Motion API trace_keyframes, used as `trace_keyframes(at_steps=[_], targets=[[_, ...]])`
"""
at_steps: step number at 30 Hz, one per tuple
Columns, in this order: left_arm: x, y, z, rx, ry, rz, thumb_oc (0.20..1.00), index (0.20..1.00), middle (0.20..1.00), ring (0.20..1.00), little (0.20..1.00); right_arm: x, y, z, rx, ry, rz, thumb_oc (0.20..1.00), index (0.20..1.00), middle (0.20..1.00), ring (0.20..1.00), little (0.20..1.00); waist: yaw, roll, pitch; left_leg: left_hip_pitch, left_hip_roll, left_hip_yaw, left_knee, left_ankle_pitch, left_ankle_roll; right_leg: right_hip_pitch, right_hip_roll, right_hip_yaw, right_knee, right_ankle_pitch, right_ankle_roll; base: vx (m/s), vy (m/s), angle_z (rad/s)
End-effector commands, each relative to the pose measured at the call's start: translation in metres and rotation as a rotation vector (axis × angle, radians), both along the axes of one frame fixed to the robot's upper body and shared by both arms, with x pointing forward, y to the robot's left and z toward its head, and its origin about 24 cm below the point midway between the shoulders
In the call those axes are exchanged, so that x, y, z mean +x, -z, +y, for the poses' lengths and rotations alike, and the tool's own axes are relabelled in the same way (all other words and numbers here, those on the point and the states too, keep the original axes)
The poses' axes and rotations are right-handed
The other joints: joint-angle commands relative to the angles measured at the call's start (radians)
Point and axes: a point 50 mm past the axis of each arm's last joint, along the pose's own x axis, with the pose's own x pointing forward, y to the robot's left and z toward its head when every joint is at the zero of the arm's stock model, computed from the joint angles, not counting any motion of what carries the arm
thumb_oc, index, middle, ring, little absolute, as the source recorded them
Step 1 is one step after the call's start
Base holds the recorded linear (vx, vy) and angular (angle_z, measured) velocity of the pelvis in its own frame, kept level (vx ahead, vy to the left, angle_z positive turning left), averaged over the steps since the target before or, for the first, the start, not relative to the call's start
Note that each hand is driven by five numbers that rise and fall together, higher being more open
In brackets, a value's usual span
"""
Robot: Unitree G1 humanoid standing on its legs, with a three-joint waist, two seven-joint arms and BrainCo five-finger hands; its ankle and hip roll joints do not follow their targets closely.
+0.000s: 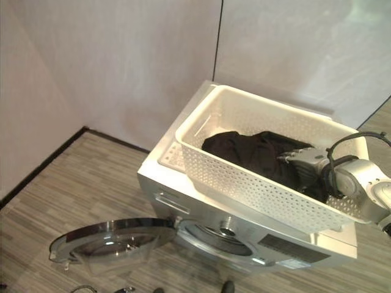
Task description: Grab the laundry basket,head to the washer,open it,put in the laundry and shut it.
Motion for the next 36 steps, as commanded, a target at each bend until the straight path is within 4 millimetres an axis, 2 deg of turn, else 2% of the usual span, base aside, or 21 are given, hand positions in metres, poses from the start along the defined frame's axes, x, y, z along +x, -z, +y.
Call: trace_keyframes(at_steps=[1, 2, 3, 7, 12, 13, 19, 21, 22, 24, 25, 29, 30, 32, 34, 35, 36], targets=[[-0.020, 0.008, -0.022, -0.037, 0.058, 0.080, 1.000, 1.000, 1.000, 1.000, 1.000, 0.002, 0.014, 0.019, -0.026, -0.105, 0.004, 0.533, 0.533, 0.533, 0.533, 0.533, 0.056, -0.037, -0.021, -0.071, 0.040, -0.039, -0.011, 0.064, -0.028, -0.005, -0.119, 0.004, -0.003, 0.091, 0.122, 0.00, 0.000, 0.00], [-0.021, 0.008, -0.022, -0.036, 0.058, 0.080, 1.000, 1.000, 1.000, 1.000, 1.000, 0.002, 0.018, 0.021, -0.031, -0.110, 0.027, 0.200, 0.200, 0.200, 0.200, 0.200, 0.057, -0.037, -0.021, -0.072, 0.040, -0.041, -0.011, 0.064, -0.028, -0.006, -0.119, 0.002, -0.003, 0.092, 0.122, 0.00, 0.000, 0.00], [-0.022, 0.008, -0.021, -0.033, 0.062, 0.082, 1.000, 1.000, 1.000, 1.000, 1.000, 0.000, 0.022, 0.025, -0.034, -0.126, 0.066, 0.200, 0.200, 0.200, 0.200, 0.200, 0.062, -0.036, -0.019, -0.070, 0.044, -0.043, -0.011, 0.059, -0.031, -0.002, -0.114, 0.000, -0.003, 0.087, 0.121, 0.00, 0.000, 0.00], [-0.022, 0.008, -0.020, -0.038, 0.067, 0.083, 1.000, 1.000, 1.000, 1.000, 1.000, 0.000, 0.020, 0.026, -0.016, -0.114, 0.043, 0.200, 0.200, 0.200, 0.200, 0.200, 0.061, -0.039, -0.018, -0.081, 0.040, -0.053, -0.011, 0.065, -0.028, -0.005, -0.117, -0.005, -0.003, 0.090, 0.121, 0.00, -0.003, 0.01], [-0.016, 0.007, -0.022, -0.037, 0.095, 0.067, 1.000, 1.000, 1.000, 1.000, 1.000, 0.009, 0.006, 0.023, -0.008, -0.088, -0.045, 0.200, 0.200, 0.200, 0.200, 0.200, 0.068, -0.040, -0.015, -0.078, 0.042, -0.065, -0.011, 0.063, -0.027, 0.009, -0.113, -0.014, -0.003, 0.084, 0.120, 0.02, -0.014, 0.10], [-0.014, 0.007, -0.023, -0.036, 0.102, 0.060, 1.000, 1.000, 1.000, 1.000, 1.000, 0.014, -0.002, 0.020, 0.026, -0.065, -0.104, 0.200, 0.200, 0.200, 0.200, 0.200, 0.067, -0.039, -0.021, -0.077, 0.042, -0.070, -0.011, 0.062, -0.026, 0.016, -0.112, -0.019, -0.003, 0.081, 0.119, 0.00, 0.004, 0.13], [-0.010, 0.006, -0.022, -0.027, 0.082, 0.041, 1.000, 1.000, 1.000, 1.000, 1.000, 0.020, -0.016, 0.005, 0.156, 0.025, -0.258, 0.200, 0.200, 0.200, 0.200, 0.200, 0.061, -0.028, -0.034, -0.057, 0.041, -0.069, -0.011, 0.058, -0.026, 0.037, -0.111, -0.018, -0.003, 0.073, 0.116, 0.00, 0.000, 0.00], [-0.008, 0.006, -0.019, -0.013, 0.075, 0.030, 1.000, 1.000, 1.000, 1.000, 1.000, 0.023, -0.030, -0.005, 0.241, 0.072, -0.377, 0.200, 0.200, 0.200, 0.200, 0.200, 0.062, -0.022, -0.042, -0.038, 0.046, -0.070, -0.011, 0.052, -0.029, 0.057, -0.104, -0.018, -0.003, 0.063, 0.112, 0.00, 0.000, 0.00], [-0.008, 0.005, -0.019, -0.012, 0.078, 0.029, 1.000, 1.000, 1.000, 1.000, 1.000, 0.022, -0.030, -0.006, 0.243, 0.074, -0.379, 0.200, 0.200, 0.200, 0.200, 0.200, 0.062, -0.025, -0.041, -0.041, 0.043, -0.071, -0.011, 0.057, -0.027, 0.055, -0.107, -0.019, -0.003, 0.067, 0.112, 0.00, 0.000, 0.00], [-0.009, 0.005, -0.016, 0.004, 0.074, 0.031, 1.000, 1.000, 1.000, 1.000, 1.000, 0.025, -0.047, -0.014, 0.345, 0.114, -0.501, 0.200, 0.200, 0.200, 0.200, 0.200, 0.063, -0.019, -0.053, -0.022, 0.050, -0.072, -0.011, 0.050, -0.032, 0.079, -0.101, -0.024, -0.003, 0.052, 0.108, 0.03, -0.024, 0.04], [-0.008, 0.005, -0.016, 0.005, 0.075, 0.030, 1.000, 1.000, 1.000, 1.000, 1.000, 0.024, -0.048, -0.014, 0.346, 0.116, -0.502, 0.200, 0.200, 0.200, 0.200, 0.200, 0.063, -0.021, -0.052, -0.024, 0.047, -0.074, -0.011, 0.054, -0.030, 0.078, -0.104, -0.026, -0.003, 0.055, 0.108, 0.04, -0.021, 0.03], [-0.010, 0.006, -0.017, 0.013, 0.083, 0.033, 1.000, 1.000, 1.000, 1.000, 1.000, 0.019, -0.079, -0.024, 0.538, 0.141, -0.712, 0.200, 0.200, 0.200, 0.200, 0.200, 0.068, -0.012, -0.071, 0.000, 0.048, -0.083, -0.011, 0.047, -0.034, 0.113, -0.099, -0.039, -0.002, 0.036, 0.103, 0.01, -0.013, 0.04], [-0.010, 0.006, -0.017, 0.013, 0.084, 0.032, 1.000, 1.000, 1.000, 1.000, 1.000, 0.019, -0.079, -0.024, 0.538, 0.141, -0.713, 0.200, 0.200, 0.200, 0.200, 0.200, 0.067, -0.014, -0.070, -0.003, 0.045, -0.085, -0.011, 0.052, -0.032, 0.111, -0.102, -0.040, -0.003, 0.040, 0.103, -0.02, -0.011, 0.15], [-0.007, 0.006, -0.018, 0.020, 0.090, 0.019, 1.000, 1.000, 1.000, 1.000, 1.000, 0.016, -0.104, -0.024, 0.664, 0.117, -0.864, 0.200, 0.200, 0.200, 0.200, 0.200, 0.076, -0.007, -0.083, 0.005, 0.044, -0.090, -0.011, 0.047, -0.035, 0.123, -0.102, -0.046, -0.002, 0.033, 0.102, -0.01, -0.010, 0.16], [-0.007, 0.005, -0.017, 0.027, 0.086, 0.015, 1.000, 1.000, 1.000, 1.000, 1.000, 0.015, -0.120, -0.019, 0.744, 0.077, -0.931, 0.200, 0.200, 0.200, 0.200, 0.200, 0.083, -0.007, -0.090, 0.005, 0.039, -0.091, -0.011, 0.051, -0.034, 0.125, -0.106, -0.049, -0.003, 0.035, 0.101, -0.02, 0.001, 0.06], [-0.007, 0.005, -0.017, 0.027, 0.086, 0.015, 1.000, 1.000, 1.000, 1.000, 1.000, 0.015, -0.120, -0.019, 0.744, 0.077, -0.931, 0.200, 0.200, 0.200, 0.200, 0.200, 0.082, -0.007, -0.090, 0.004, 0.038, -0.091, -0.011, 0.052, -0.034, 0.124, -0.107, -0.049, -0.003, 0.036, 0.101, 0.00, -0.012, 0.03], [-0.009, 0.005, -0.015, 0.038, 0.080, 0.015, 1.000, 1.000, 1.000, 1.000, 1.000, 0.017, -0.133, -0.020, 0.868, 0.063, -1.009, 0.200, 0.200, 0.200, 0.200, 0.200, 0.093, -0.005, -0.097, 0.011, 0.038, -0.092, -0.011, 0.046, -0.035, 0.129, -0.106, -0.045, -0.003, 0.031, 0.101, -0.03, -0.003, 0.01]])
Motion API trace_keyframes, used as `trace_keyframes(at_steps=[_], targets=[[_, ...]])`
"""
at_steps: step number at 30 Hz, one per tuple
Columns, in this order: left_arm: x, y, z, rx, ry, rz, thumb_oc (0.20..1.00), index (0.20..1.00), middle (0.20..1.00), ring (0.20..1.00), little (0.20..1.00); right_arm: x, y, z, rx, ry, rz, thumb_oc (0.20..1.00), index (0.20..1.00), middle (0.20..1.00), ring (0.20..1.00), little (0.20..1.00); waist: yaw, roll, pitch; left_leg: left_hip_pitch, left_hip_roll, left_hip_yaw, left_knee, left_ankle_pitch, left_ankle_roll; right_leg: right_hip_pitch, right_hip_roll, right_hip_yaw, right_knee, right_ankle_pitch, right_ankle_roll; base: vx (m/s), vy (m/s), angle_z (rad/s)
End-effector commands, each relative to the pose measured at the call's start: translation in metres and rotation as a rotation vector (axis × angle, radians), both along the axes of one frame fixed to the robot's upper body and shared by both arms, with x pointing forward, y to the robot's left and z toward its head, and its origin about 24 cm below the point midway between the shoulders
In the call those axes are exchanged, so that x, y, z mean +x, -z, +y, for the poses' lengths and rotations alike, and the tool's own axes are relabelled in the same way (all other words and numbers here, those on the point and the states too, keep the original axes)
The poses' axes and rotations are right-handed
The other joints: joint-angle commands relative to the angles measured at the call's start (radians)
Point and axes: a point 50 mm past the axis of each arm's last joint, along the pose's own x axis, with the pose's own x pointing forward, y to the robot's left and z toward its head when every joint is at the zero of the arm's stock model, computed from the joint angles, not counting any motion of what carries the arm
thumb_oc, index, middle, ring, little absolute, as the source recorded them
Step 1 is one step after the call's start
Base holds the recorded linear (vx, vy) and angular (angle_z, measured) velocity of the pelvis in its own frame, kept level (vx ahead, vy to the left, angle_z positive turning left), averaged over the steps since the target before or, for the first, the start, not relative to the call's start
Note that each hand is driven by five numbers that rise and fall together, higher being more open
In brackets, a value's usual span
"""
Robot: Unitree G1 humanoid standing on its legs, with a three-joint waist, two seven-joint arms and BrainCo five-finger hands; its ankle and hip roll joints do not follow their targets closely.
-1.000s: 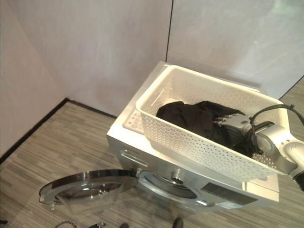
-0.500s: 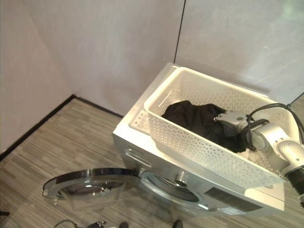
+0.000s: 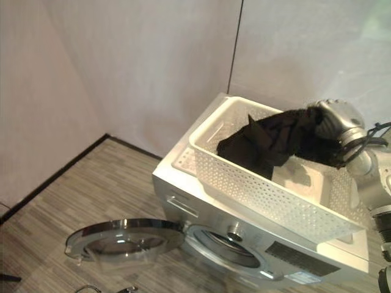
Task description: Grab the laundry basket,head to the washer,open it,put in the laundry and shut it.
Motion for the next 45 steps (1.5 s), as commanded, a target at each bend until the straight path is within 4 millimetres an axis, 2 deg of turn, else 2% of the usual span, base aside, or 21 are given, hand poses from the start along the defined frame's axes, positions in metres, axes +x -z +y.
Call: trace_keyframes(at_steps=[1, 4, 9, 13, 16, 18, 21, 25, 26, 28, 30, 31, 32, 33, 34, 35, 36, 37, 38, 42, 45], targets=[[-0.011, 0.004, -0.003, 0.034, 0.061, 0.046, 1.000, 1.000, 1.000, 1.000, 1.000, 0.005, -0.058, 0.007, 0.261, -0.081, -0.347, 0.200, 0.200, 0.200, 0.200, 0.200, 0.051, -0.045, -0.073, -0.053, 0.034, -0.032, -0.005, 0.049, -0.032, 0.028, -0.109, 0.012, -0.003, 0.052, 0.101, -0.03, -0.006, 0.01], [-0.014, 0.003, 0.002, 0.055, 0.021, 0.051, 1.000, 1.000, 1.000, 1.000, 1.000, 0.014, -0.067, 0.010, 0.484, -0.140, -0.455, 0.200, 0.200, 0.200, 0.200, 0.200, 0.064, -0.040, -0.079, -0.038, 0.035, -0.031, -0.005, 0.043, -0.034, 0.042, -0.107, 0.014, -0.002, 0.046, 0.097, -0.01, -0.001, 0.00], [-0.017, 0.000, 0.020, 0.106, -0.069, 0.049, 1.000, 1.000, 1.000, 1.000, 1.000, 0.025, -0.094, 0.027, 0.822, -0.311, -0.607, 0.200, 0.200, 0.200, 0.200, 0.200, 0.068, -0.034, -0.080, -0.028, 0.035, -0.044, -0.005, 0.051, -0.037, 0.067, -0.105, 0.004, -0.001, 0.039, 0.086, -0.01, -0.014, 0.05], [-0.023, -0.003, 0.037, 0.126, -0.163, 0.052, 1.000, 1.000, 1.000, 1.000, 1.000, 0.031, -0.104, 0.044, 1.044, -0.464, -0.642, 0.200, 0.200, 0.200, 0.200, 0.200, 0.072, -0.027, -0.087, -0.025, 0.037, -0.049, -0.005, 0.057, -0.040, 0.075, -0.101, 0.000, 0.001, 0.035, 0.080, -0.02, -0.011, 0.13], [-0.026, -0.007, 0.051, 0.136, -0.210, 0.040, 1.000, 1.000, 1.000, 1.000, 1.000, 0.036, -0.108, 0.050, 1.122, -0.513, -0.636, 0.200, 0.200, 0.200, 0.200, 0.200, 0.073, -0.020, -0.091, -0.027, 0.039, -0.054, -0.005, 0.062, -0.043, 0.080, -0.099, -0.008, 0.002, 0.033, 0.077, 0.00, 0.000, 0.00], [-0.023, -0.012, 0.061, 0.113, -0.203, 0.015, 1.000, 1.000, 1.000, 1.000, 1.000, 0.042, -0.108, 0.057, 1.247, -0.559, -0.634, 0.200, 0.200, 0.200, 0.200, 0.200, 0.079, -0.005, -0.091, -0.026, 0.039, -0.060, -0.005, 0.064, -0.046, 0.085, -0.100, -0.014, 0.004, 0.032, 0.075, -0.04, 0.001, 0.08], [-0.020, -0.020, 0.075, 0.107, -0.169, -0.001, 1.000, 1.000, 1.000, 1.000, 1.000, 0.048, -0.107, 0.060, 1.323, -0.583, -0.611, 0.200, 0.200, 0.200, 0.200, 0.200, 0.077, 0.003, -0.094, -0.030, 0.039, -0.065, -0.005, 0.068, -0.047, 0.088, -0.100, -0.019, 0.004, 0.031, 0.075, -0.02, 0.001, 0.13], [-0.003, -0.061, 0.134, 0.161, -0.114, -0.103, 1.000, 1.000, 1.000, 1.000, 1.000, 0.059, -0.109, 0.070, 1.439, -0.619, -0.569, 0.200, 0.200, 0.200, 0.200, 0.200, 0.089, 0.025, -0.097, -0.028, 0.041, -0.070, -0.005, 0.069, -0.052, 0.097, -0.098, -0.026, 0.005, 0.028, 0.076, -0.02, -0.003, 0.10], [0.009, -0.083, 0.154, 0.193, -0.077, -0.159, 1.000, 1.000, 1.000, 1.000, 1.000, 0.061, -0.109, 0.070, 1.470, -0.622, -0.563, 0.200, 0.200, 0.200, 0.200, 0.200, 0.095, 0.031, -0.098, -0.028, 0.040, -0.072, -0.005, 0.071, -0.052, 0.099, -0.097, -0.028, 0.005, 0.028, 0.077, 0.01, -0.015, 0.03], [0.032, -0.126, 0.179, 0.248, -0.004, -0.276, 1.000, 1.000, 1.000, 1.000, 1.000, 0.064, -0.109, 0.067, 1.521, -0.613, -0.566, 0.200, 0.200, 0.200, 0.200, 0.200, 0.108, 0.032, -0.098, -0.026, 0.040, -0.076, -0.005, 0.071, -0.051, 0.104, -0.098, -0.033, 0.005, 0.027, 0.079, 0.00, -0.007, 0.02], [0.058, -0.183, 0.208, 0.391, 0.013, -0.442, 1.000, 1.000, 1.000, 1.000, 1.000, 0.064, -0.109, 0.060, 1.575, -0.598, -0.593, 0.200, 0.200, 0.200, 0.200, 0.200, 0.129, 0.028, -0.100, -0.026, 0.041, -0.080, -0.005, 0.074, -0.054, 0.109, -0.099, -0.039, 0.003, 0.025, 0.081, -0.02, -0.028, 0.03], [0.065, -0.203, 0.215, 0.437, 0.024, -0.500, 1.000, 1.000, 1.000, 1.000, 1.000, 0.062, -0.113, 0.059, 1.586, -0.609, -0.615, 0.200, 0.200, 0.200, 0.200, 0.200, 0.134, 0.022, -0.098, -0.028, 0.040, -0.082, -0.005, 0.079, -0.054, 0.111, -0.101, -0.042, 0.001, 0.028, 0.081, 0.00, -0.043, 0.08], [0.081, -0.234, 0.224, 0.537, 0.035, -0.619, 1.000, 1.000, 1.000, 1.000, 1.000, 0.057, -0.120, 0.056, 1.611, -0.633, -0.658, 0.200, 0.200, 0.200, 0.200, 0.200, 0.146, 0.015, -0.101, -0.026, 0.044, -0.083, -0.005, 0.073, -0.059, 0.116, -0.101, -0.045, 0.001, 0.019, 0.086, -0.02, -0.022, 0.10], [0.080, -0.235, 0.224, 0.538, 0.035, -0.621, 1.000, 1.000, 1.000, 1.000, 1.000, 0.057, -0.121, 0.057, 1.612, -0.635, -0.660, 0.200, 0.200, 0.200, 0.200, 0.200, 0.145, 0.013, -0.100, -0.029, 0.042, -0.084, -0.005, 0.079, -0.057, 0.114, -0.103, -0.047, -0.001, 0.024, 0.085, 0.01, -0.032, 0.14], [0.099, -0.257, 0.225, 0.590, 0.013, -0.760, 1.000, 1.000, 1.000, 1.000, 1.000, 0.050, -0.132, 0.059, 1.612, -0.686, -0.703, 0.200, 0.200, 0.200, 0.200, 0.200, 0.151, 0.007, -0.103, -0.028, 0.043, -0.084, -0.005, 0.073, -0.062, 0.116, -0.103, -0.047, -0.001, 0.019, 0.090, 0.00, -0.009, 0.10], [0.099, -0.258, 0.225, 0.591, 0.013, -0.760, 1.000, 1.000, 1.000, 1.000, 1.000, 0.049, -0.132, 0.059, 1.612, -0.686, -0.704, 0.200, 0.200, 0.200, 0.200, 0.200, 0.152, 0.007, -0.101, -0.026, 0.044, -0.083, -0.005, 0.073, -0.062, 0.116, -0.103, -0.046, -0.001, 0.019, 0.090, 0.01, -0.016, 0.09], [0.117, -0.279, 0.213, 0.586, 0.050, -0.878, 1.000, 1.000, 1.000, 1.000, 1.000, 0.044, -0.139, 0.059, 1.603, -0.713, -0.734, 0.200, 0.200, 0.200, 0.200, 0.200, 0.159, 0.003, -0.101, -0.030, 0.041, -0.084, -0.005, 0.078, -0.061, 0.116, -0.107, -0.051, -0.003, 0.024, 0.091, 0.01, -0.007, 0.04], [0.116, -0.279, 0.213, 0.588, 0.049, -0.876, 1.000, 1.000, 1.000, 1.000, 1.000, 0.044, -0.139, 0.059, 1.604, -0.713, -0.733, 0.200, 0.200, 0.200, 0.200, 0.200, 0.159, 0.004, -0.102, -0.027, 0.043, -0.084, -0.005, 0.072, -0.062, 0.118, -0.106, -0.050, -0.001, 0.019, 0.092, 0.00, 0.000, 0.00], [0.126, -0.292, 0.209, 0.566, 0.012, -0.989, 1.000, 1.000, 1.000, 1.000, 1.000, 0.040, -0.146, 0.063, 1.591, -0.738, -0.746, 0.200, 0.200, 0.200, 0.200, 0.200, 0.159, -0.001, -0.105, -0.026, 0.043, -0.083, -0.005, 0.069, -0.063, 0.119, -0.108, -0.050, -0.002, 0.019, 0.094, 0.00, 0.000, 0.00], [0.157, -0.325, 0.178, 0.282, -0.109, -1.352, 1.000, 1.000, 1.000, 1.000, 1.000, 0.038, -0.159, 0.087, 1.578, -0.837, -0.711, 0.200, 0.200, 0.200, 0.200, 0.200, 0.148, -0.012, -0.109, -0.023, 0.041, -0.079, -0.005, 0.066, -0.063, 0.115, -0.108, -0.043, -0.002, 0.021, 0.093, 0.00, 0.000, 0.00], [0.175, -0.337, 0.145, 0.028, -0.123, -1.508, 1.000, 1.000, 1.000, 1.000, 1.000, 0.038, -0.165, 0.104, 1.580, -0.896, -0.669, 0.200, 0.200, 0.200, 0.200, 0.200, 0.137, -0.020, -0.108, -0.022, 0.037, -0.075, -0.005, 0.068, -0.058, 0.109, -0.109, -0.034, -0.003, 0.028, 0.089, -0.01, 0.010, -0.02]])
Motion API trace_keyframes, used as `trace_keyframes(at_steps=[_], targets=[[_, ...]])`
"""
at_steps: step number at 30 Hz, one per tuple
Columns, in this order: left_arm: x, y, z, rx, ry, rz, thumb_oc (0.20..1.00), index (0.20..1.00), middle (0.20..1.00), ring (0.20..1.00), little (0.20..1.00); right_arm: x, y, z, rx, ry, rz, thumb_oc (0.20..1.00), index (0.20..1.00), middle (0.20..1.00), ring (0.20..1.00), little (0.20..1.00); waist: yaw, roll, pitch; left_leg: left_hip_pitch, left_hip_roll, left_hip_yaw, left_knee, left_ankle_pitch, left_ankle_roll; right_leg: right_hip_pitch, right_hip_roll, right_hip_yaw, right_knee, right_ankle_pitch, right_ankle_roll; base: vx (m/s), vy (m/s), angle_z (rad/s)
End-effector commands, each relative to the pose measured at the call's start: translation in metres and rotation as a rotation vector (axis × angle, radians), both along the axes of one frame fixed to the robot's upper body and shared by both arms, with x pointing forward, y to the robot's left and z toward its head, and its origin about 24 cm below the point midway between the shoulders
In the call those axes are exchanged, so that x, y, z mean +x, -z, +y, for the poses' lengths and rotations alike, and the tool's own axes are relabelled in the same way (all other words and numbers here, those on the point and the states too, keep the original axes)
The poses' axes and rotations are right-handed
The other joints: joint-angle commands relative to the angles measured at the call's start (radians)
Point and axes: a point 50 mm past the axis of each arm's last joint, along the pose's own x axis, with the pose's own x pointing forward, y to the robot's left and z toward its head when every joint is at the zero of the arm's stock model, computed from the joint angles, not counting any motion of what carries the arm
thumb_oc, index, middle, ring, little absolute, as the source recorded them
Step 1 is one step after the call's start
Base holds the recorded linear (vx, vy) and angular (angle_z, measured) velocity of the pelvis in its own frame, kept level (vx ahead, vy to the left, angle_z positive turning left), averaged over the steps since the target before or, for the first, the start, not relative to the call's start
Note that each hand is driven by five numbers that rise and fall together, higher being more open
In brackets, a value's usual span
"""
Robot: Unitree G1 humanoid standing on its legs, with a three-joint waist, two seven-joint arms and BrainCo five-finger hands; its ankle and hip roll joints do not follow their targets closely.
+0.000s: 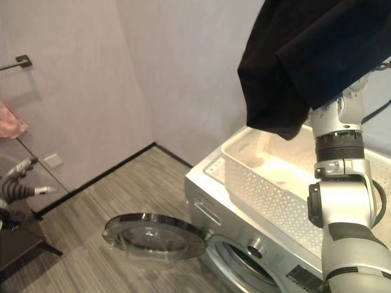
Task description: Grab the laundry basket,head to the washer,open it,put in the laundry and shut it.
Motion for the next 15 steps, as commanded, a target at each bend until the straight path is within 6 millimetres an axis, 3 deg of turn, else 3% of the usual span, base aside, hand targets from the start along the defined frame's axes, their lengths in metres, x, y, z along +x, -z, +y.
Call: trace_keyframes(at_steps=[1, 6, 9, 12, 15], targets=[[0.017, -0.042, -0.024, -0.121, 0.125, -0.268, 1.000, 1.000, 1.000, 1.000, 1.000, -0.012, -0.046, 0.047, -0.071, -0.134, -0.172, 0.200, 0.200, 0.200, 0.200, 0.200, -0.014, -0.067, -0.092, -0.057, 0.034, 0.005, 0.000, 0.041, -0.043, 0.015, -0.109, 0.048, -0.002, 0.047, 0.090, -0.02, 0.020, -0.04], [0.040, -0.046, -0.082, -0.399, 0.290, -0.463, 1.000, 1.000, 1.000, 1.000, 1.000, -0.024, -0.064, 0.088, -0.061, -0.283, -0.281, 0.200, 0.200, 0.200, 0.200, 0.200, -0.033, -0.087, -0.088, -0.049, 0.034, 0.021, 0.000, 0.030, -0.037, 0.002, -0.107, 0.074, -0.002, 0.052, 0.087, 0.00, 0.004, -0.05], [0.042, -0.045, -0.094, -0.454, 0.323, -0.486, 1.000, 1.000, 1.000, 1.000, 1.000, -0.030, -0.069, 0.096, -0.080, -0.302, -0.305, 0.200, 0.200, 0.200, 0.200, 0.200, -0.038, -0.091, -0.087, -0.049, 0.034, 0.027, 0.000, 0.032, -0.034, -0.005, -0.107, 0.081, -0.002, 0.057, 0.084, 0.00, 0.006, -0.23], [0.046, -0.042, -0.125, -0.615, 0.451, -0.503, 1.000, 1.000, 1.000, 1.000, 1.000, -0.034, -0.074, 0.121, -0.095, -0.388, -0.332, 0.200, 0.200, 0.200, 0.200, 0.200, -0.056, -0.102, -0.087, -0.047, 0.034, 0.039, 0.000, 0.028, -0.030, -0.014, -0.104, 0.096, -0.002, 0.060, 0.080, -0.01, 0.013, -0.06], [0.045, -0.044, -0.129, -0.629, 0.479, -0.512, 1.000, 1.000, 1.000, 1.000, 1.000, -0.035, -0.074, 0.126, -0.095, -0.410, -0.336, 0.200, 0.200, 0.200, 0.200, 0.200, -0.057, -0.104, -0.088, -0.045, 0.035, 0.043, 0.000, 0.026, -0.029, -0.015, -0.104, 0.100, -0.002, 0.060, 0.080, 0.01, 0.007, -0.14]])
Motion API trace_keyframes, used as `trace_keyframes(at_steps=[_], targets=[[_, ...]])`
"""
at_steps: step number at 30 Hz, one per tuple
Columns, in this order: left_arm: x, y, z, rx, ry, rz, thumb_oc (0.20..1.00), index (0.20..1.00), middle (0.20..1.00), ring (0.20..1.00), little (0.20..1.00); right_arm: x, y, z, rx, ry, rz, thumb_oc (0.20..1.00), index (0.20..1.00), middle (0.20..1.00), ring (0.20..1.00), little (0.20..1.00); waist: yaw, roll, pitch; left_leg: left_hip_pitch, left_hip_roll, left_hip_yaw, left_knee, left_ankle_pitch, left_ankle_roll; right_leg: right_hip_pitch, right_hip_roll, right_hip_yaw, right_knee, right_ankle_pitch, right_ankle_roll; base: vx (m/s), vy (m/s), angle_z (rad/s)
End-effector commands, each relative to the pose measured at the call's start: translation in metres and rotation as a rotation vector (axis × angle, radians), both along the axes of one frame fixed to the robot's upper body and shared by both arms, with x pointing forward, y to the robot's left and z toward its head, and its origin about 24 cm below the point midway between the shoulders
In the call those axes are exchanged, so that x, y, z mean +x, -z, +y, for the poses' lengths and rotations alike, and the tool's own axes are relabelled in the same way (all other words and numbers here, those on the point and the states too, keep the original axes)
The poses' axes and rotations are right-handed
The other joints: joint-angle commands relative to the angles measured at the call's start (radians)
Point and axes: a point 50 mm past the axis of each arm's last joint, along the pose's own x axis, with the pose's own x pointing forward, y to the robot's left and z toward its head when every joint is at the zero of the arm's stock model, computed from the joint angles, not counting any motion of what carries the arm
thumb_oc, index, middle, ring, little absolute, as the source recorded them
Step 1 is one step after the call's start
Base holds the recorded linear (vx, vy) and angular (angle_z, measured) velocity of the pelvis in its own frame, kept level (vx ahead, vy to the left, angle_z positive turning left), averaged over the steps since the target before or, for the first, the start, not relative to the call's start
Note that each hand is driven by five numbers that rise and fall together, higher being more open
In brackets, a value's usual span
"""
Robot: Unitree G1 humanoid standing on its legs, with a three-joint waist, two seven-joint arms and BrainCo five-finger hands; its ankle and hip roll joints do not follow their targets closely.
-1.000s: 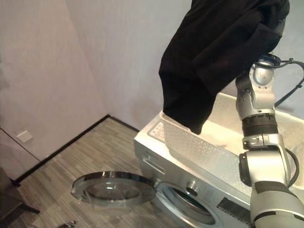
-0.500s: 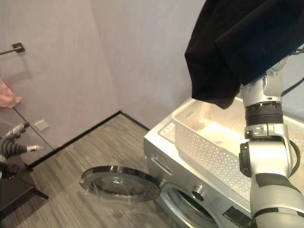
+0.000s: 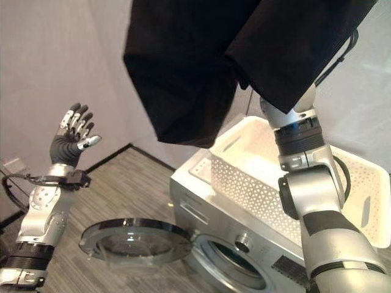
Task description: Grab the laundry basket,head to the washer,open it,put in the laundry and shut it.
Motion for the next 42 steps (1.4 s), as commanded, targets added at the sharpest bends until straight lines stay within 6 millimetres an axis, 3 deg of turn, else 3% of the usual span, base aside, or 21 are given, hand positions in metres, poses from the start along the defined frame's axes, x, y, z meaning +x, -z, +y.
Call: trace_keyframes(at_steps=[1, 14, 20, 28, 34, 39, 42], targets=[[-0.001, -0.032, -0.015, 0.024, 0.070, -0.162, 1.000, 1.000, 1.000, 1.000, 1.000, -0.018, -0.036, 0.022, -0.003, -0.083, -0.127, 0.200, 0.200, 0.200, 0.200, 0.200, 0.004, -0.045, -0.073, -0.053, 0.032, -0.010, 0.001, 0.026, -0.029, 0.015, -0.108, 0.046, -0.002, 0.052, 0.085, 0.02, 0.007, -0.10], [0.009, -0.033, -0.066, -0.189, 0.266, -0.178, 1.000, 1.000, 1.000, 1.000, 1.000, -0.013, -0.035, 0.052, -0.032, -0.174, -0.085, 0.200, 0.200, 0.200, 0.200, 0.200, -0.016, -0.048, -0.077, -0.047, 0.038, -0.006, 0.001, 0.024, -0.027, 0.015, -0.096, 0.057, -0.002, 0.045, 0.076, 0.00, 0.000, -0.01], [0.017, -0.054, -0.104, -0.234, 0.378, -0.233, 1.000, 1.000, 1.000, 1.000, 1.000, -0.005, -0.032, 0.068, -0.027, -0.187, -0.022, 0.200, 0.200, 0.200, 0.200, 0.200, -0.022, -0.047, -0.079, -0.051, 0.042, -0.006, 0.001, 0.028, -0.029, 0.010, -0.090, 0.059, -0.002, 0.042, 0.075, 0.00, 0.000, 0.00], [0.023, -0.080, -0.139, -0.223, 0.494, -0.289, 1.000, 1.000, 1.000, 1.000, 1.000, -0.002, -0.034, 0.071, -0.067, -0.130, -0.010, 0.200, 0.200, 0.200, 0.200, 0.200, -0.029, -0.044, -0.072, -0.065, 0.043, -0.006, 0.001, 0.033, -0.028, -0.008, -0.084, 0.065, -0.002, 0.043, 0.076, 0.00, 0.000, 0.00], [0.020, -0.088, -0.151, -0.223, 0.558, -0.310, 1.000, 1.000, 1.000, 1.000, 1.000, 0.000, -0.041, 0.066, -0.074, -0.071, -0.008, 0.200, 0.200, 0.200, 0.200, 0.200, -0.031, -0.048, -0.066, -0.073, 0.045, -0.001, 0.001, 0.032, -0.026, -0.025, -0.083, 0.077, -0.002, 0.046, 0.080, 0.00, 0.002, -0.01], [0.014, -0.077, -0.141, -0.205, 0.541, -0.292, 1.000, 1.000, 1.000, 1.000, 1.000, -0.006, -0.059, 0.059, -0.060, -0.033, -0.048, 0.200, 0.200, 0.200, 0.200, 0.200, -0.025, -0.056, -0.067, -0.077, 0.043, 0.006, 0.001, 0.031, -0.025, -0.040, -0.080, 0.088, -0.002, 0.050, 0.081, 0.02, 0.013, -0.09], [0.013, -0.059, -0.131, -0.227, 0.510, -0.237, 1.000, 1.000, 1.000, 1.000, 1.000, -0.014, -0.069, 0.054, -0.064, -0.021, -0.099, 0.200, 0.200, 0.200, 0.200, 0.200, -0.028, -0.062, -0.070, -0.078, 0.041, 0.007, 0.001, 0.029, -0.025, -0.040, -0.079, 0.090, -0.002, 0.052, 0.082, 0.03, 0.015, -0.06]])
